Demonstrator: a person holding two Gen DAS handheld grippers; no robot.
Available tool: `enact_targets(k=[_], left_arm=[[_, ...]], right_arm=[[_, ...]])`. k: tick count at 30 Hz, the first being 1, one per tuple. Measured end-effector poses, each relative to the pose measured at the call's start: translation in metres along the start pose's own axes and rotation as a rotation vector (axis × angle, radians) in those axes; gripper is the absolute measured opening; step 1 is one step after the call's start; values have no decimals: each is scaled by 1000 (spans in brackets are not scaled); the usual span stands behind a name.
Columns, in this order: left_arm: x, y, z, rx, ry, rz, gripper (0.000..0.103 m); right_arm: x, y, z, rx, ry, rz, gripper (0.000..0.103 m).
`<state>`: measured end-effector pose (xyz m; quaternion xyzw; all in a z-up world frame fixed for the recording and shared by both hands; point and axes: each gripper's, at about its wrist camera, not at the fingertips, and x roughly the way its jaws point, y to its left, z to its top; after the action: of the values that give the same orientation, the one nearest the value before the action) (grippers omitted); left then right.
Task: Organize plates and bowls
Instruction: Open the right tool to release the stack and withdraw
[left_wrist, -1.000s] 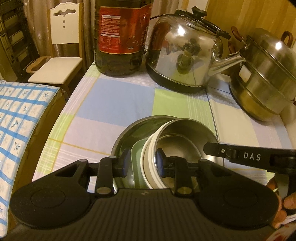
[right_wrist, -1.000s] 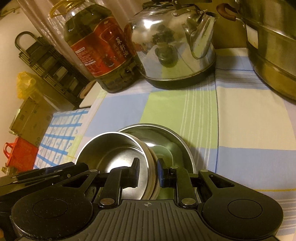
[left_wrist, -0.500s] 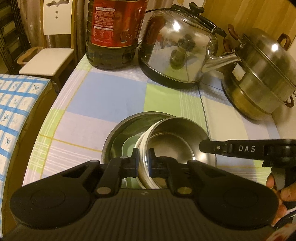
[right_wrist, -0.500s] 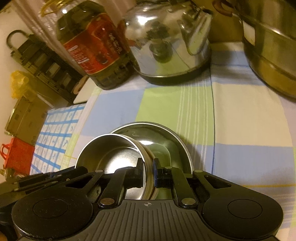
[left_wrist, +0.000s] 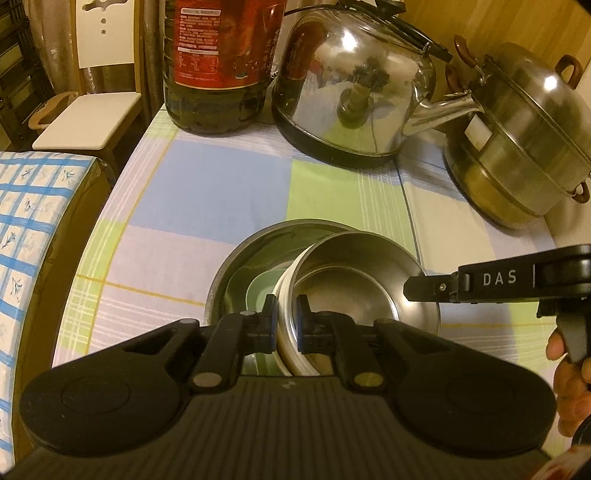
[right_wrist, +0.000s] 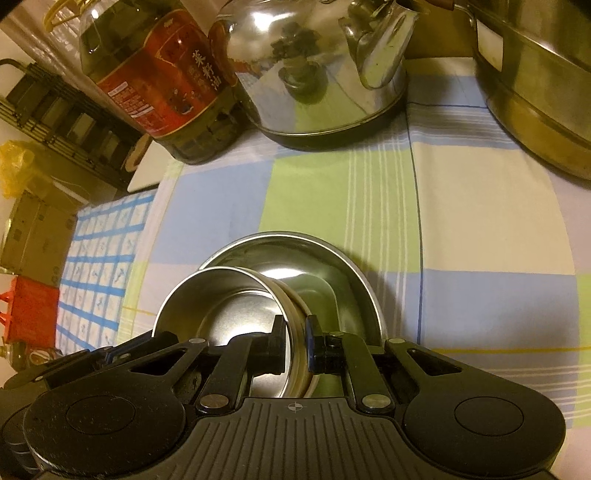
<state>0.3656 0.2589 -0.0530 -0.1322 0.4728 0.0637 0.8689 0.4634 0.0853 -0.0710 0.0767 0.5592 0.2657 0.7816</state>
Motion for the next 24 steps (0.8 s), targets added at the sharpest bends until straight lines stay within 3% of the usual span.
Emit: enact_targets(k=[11, 13, 17, 24], left_arm=[[-2, 3, 1, 12, 1, -8, 12], [-6, 4, 3, 15, -8, -11, 18], [-17, 5, 3, 33, -28, 5, 19], [-52, 5, -15, 80, -71, 4, 19]], right_arm=[[-8, 6, -7, -31, -48, -9, 13], [-14, 5, -8, -27, -78, 1, 18], [-29, 1, -16, -11, -150, 28, 52], [-67, -6, -51, 14, -284, 49, 56]])
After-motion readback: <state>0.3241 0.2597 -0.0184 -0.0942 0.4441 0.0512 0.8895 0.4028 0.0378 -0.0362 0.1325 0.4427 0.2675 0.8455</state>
